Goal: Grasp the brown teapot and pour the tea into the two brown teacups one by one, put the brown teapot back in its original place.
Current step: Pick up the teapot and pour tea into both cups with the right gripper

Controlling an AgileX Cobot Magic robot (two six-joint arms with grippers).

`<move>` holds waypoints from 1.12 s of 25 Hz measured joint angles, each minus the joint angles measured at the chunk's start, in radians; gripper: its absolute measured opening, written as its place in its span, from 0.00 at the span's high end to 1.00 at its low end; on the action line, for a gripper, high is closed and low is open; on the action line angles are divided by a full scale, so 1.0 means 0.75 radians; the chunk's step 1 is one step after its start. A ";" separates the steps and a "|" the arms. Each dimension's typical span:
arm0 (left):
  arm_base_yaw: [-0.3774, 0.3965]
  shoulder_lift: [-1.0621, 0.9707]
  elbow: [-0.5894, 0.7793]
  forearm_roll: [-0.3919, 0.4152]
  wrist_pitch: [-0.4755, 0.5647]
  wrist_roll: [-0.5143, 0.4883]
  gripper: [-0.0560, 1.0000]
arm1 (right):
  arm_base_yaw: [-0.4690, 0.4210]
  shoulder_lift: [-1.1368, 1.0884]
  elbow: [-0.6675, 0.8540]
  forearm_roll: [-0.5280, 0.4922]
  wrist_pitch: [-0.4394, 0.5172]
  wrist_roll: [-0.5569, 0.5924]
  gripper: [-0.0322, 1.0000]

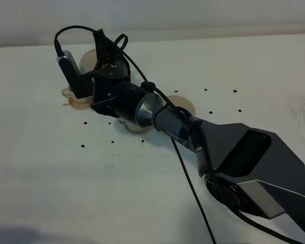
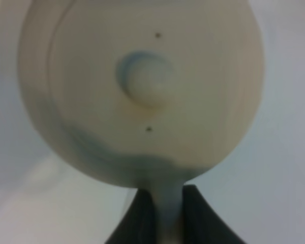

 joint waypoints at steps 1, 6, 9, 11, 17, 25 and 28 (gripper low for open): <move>0.000 0.000 0.000 0.000 0.000 0.000 0.48 | 0.000 0.001 0.000 -0.002 0.000 0.000 0.88; 0.000 0.000 0.000 0.000 0.000 0.000 0.48 | 0.000 0.001 0.000 -0.022 -0.004 0.000 0.88; 0.000 0.000 0.000 0.000 0.000 0.000 0.48 | 0.000 0.001 0.000 -0.029 -0.005 0.000 0.88; 0.000 0.000 0.000 0.000 0.000 0.000 0.48 | 0.000 0.001 0.000 -0.039 -0.005 0.000 0.88; 0.000 0.000 0.000 0.000 0.000 0.000 0.48 | 0.000 0.001 0.000 -0.069 -0.005 -0.005 0.88; 0.000 0.000 0.000 0.000 0.000 0.000 0.48 | 0.000 0.001 0.000 -0.098 -0.005 -0.033 0.88; 0.000 0.000 0.000 0.000 0.000 0.000 0.48 | 0.000 0.001 0.000 -0.115 -0.006 -0.041 0.88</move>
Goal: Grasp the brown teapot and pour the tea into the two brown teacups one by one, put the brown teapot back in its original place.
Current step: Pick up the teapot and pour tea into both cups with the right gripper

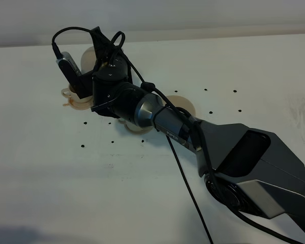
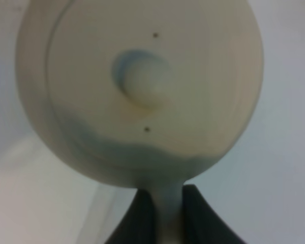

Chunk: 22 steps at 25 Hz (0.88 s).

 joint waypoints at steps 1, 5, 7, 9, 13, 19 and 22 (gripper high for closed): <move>0.000 0.000 0.000 0.000 0.000 0.000 0.48 | 0.000 0.000 0.000 -0.005 0.000 -0.005 0.88; 0.000 0.000 0.000 0.000 0.000 0.000 0.48 | 0.000 0.000 0.000 -0.018 -0.003 -0.028 0.88; 0.000 0.000 0.000 0.000 0.000 0.000 0.48 | 0.000 0.000 0.000 -0.021 -0.007 -0.028 0.88; 0.000 0.000 0.000 0.000 0.000 0.000 0.48 | 0.000 0.000 0.000 -0.024 -0.010 -0.034 0.88; 0.000 0.000 0.000 0.000 0.000 0.000 0.48 | 0.000 0.000 0.000 -0.031 -0.013 -0.059 0.88; 0.000 0.000 0.000 0.000 0.000 0.000 0.48 | 0.000 0.000 0.000 -0.085 -0.014 -0.064 0.88; 0.000 0.000 0.000 0.000 0.000 0.000 0.48 | 0.000 0.000 0.000 -0.106 -0.014 -0.064 0.88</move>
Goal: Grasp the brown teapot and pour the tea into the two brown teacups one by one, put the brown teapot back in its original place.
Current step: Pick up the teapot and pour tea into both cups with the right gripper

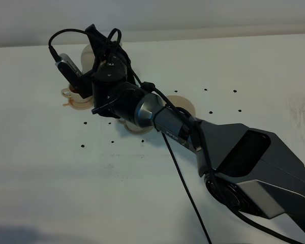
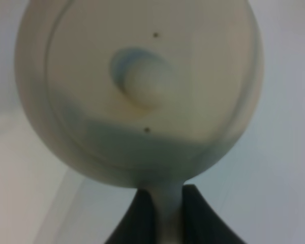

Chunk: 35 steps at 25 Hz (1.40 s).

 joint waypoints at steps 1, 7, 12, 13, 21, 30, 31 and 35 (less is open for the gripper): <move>0.000 0.000 0.000 0.000 0.000 0.000 0.48 | 0.000 0.000 0.000 -0.010 0.000 0.000 0.88; 0.000 0.000 0.000 0.000 0.000 0.000 0.48 | 0.000 0.000 0.000 -0.023 -0.003 -0.003 0.88; 0.000 0.000 0.000 0.000 0.000 0.000 0.48 | 0.000 0.000 0.000 -0.034 -0.004 -0.020 0.88; 0.000 0.000 0.000 0.000 0.000 0.000 0.48 | 0.000 0.000 0.000 -0.042 -0.004 -0.020 0.88; 0.000 0.000 0.000 0.000 0.000 0.000 0.48 | 0.000 0.000 0.000 -0.060 -0.011 -0.028 0.88; 0.000 0.000 0.000 0.000 0.000 0.000 0.48 | 0.000 0.000 0.000 0.012 -0.009 -0.029 0.88; 0.000 0.000 0.000 0.000 0.000 0.000 0.48 | 0.000 0.000 0.000 0.034 -0.007 -0.029 0.88; 0.000 0.000 0.000 0.000 0.000 0.000 0.48 | 0.000 0.000 0.000 0.119 0.013 -0.027 0.88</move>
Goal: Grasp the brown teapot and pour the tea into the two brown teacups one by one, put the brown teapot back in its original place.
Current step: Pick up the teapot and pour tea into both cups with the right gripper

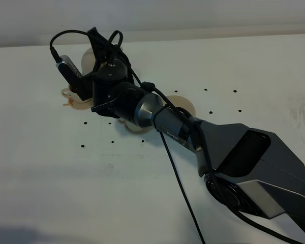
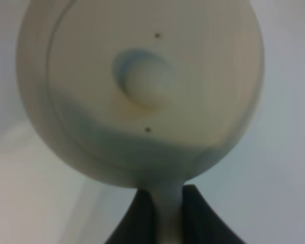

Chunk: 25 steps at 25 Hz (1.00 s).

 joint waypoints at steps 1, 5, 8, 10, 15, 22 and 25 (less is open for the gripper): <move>0.000 0.000 0.000 0.000 0.000 0.000 0.48 | 0.000 0.000 0.000 0.016 0.007 0.007 0.88; 0.000 0.000 0.000 0.000 0.000 0.000 0.48 | 0.000 0.000 0.000 0.062 0.024 0.061 0.88; 0.000 0.000 0.000 0.000 0.000 0.000 0.48 | 0.000 0.000 0.000 0.083 0.025 0.103 0.88; 0.000 0.000 0.000 0.000 0.000 0.000 0.48 | 0.000 0.000 0.000 0.092 0.028 0.121 0.88; 0.000 0.000 0.000 0.000 0.000 0.000 0.48 | 0.000 0.000 0.000 0.129 0.058 0.129 0.88; 0.000 0.000 0.000 0.000 0.000 0.000 0.48 | 0.000 0.001 -0.125 0.231 0.214 0.129 0.88; 0.000 0.000 0.000 0.000 0.000 0.000 0.48 | 0.000 0.001 -0.212 0.320 0.317 0.129 0.88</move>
